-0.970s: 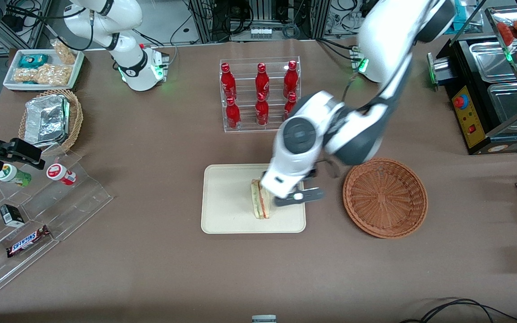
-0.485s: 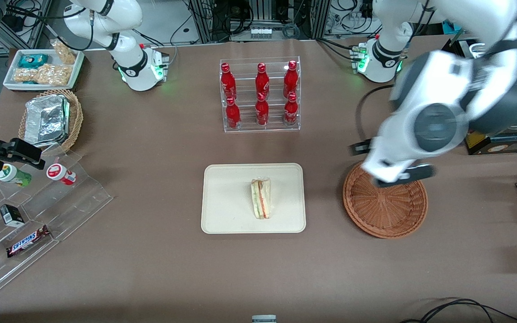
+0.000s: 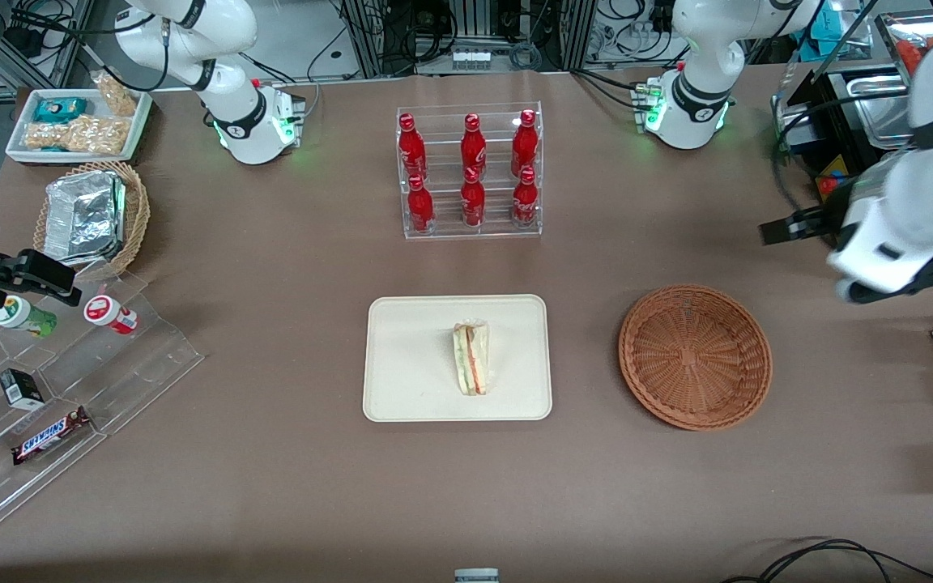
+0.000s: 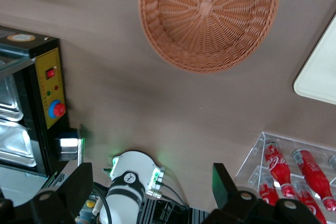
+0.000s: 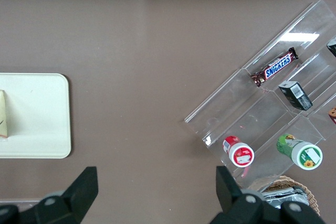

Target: Place sandwich from basket to tray

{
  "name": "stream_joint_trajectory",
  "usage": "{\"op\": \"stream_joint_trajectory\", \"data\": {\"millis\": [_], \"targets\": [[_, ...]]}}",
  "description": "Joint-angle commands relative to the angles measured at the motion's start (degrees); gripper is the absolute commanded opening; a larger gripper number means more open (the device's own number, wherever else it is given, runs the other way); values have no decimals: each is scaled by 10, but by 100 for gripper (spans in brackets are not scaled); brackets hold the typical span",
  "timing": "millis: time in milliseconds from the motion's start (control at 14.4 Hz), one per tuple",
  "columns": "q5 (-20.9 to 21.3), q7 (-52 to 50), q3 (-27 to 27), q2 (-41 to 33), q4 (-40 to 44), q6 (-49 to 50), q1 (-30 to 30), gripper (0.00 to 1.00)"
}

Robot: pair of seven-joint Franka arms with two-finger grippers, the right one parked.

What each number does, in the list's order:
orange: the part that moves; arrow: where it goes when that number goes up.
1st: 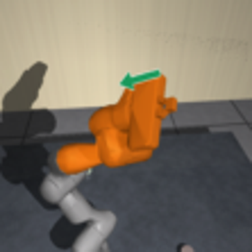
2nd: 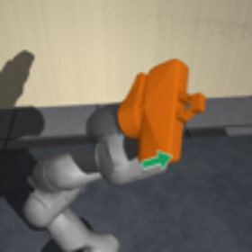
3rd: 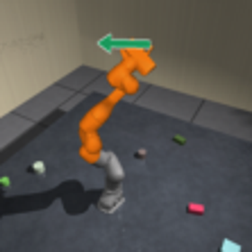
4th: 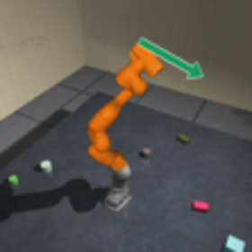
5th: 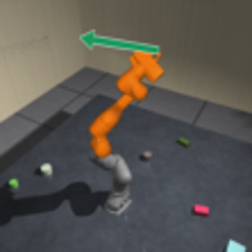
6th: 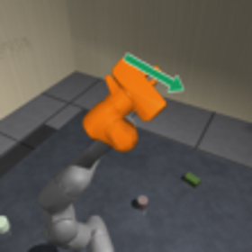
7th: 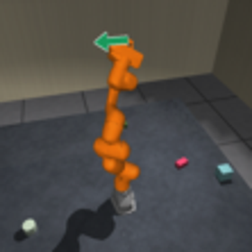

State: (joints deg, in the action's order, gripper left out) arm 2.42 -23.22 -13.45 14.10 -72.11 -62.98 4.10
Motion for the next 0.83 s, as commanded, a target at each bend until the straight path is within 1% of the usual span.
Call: {"op": "stream_joint_trajectory", "data": {"millis": [0,69,139,277,347,416,485,624,762], "targets": [[-36,14,-5,-69,-99,-18,37,100],[-44,17,-5,-101,-145,-50,50,100],[-43,19,-5,-121,-171,-70,53,100],[-36,39,-4,-136,-173,-72,53,100],[-36,68,-4,-145,-173,-78,54,100],[-29,106,-2,-149,-171,-81,53,100],[-13,133,-2,-149,-163,-85,49,100],[9,140,-3,-158,-153,-83,41,100],[8,140,-3,-161,-152,-83,27,100]]}}
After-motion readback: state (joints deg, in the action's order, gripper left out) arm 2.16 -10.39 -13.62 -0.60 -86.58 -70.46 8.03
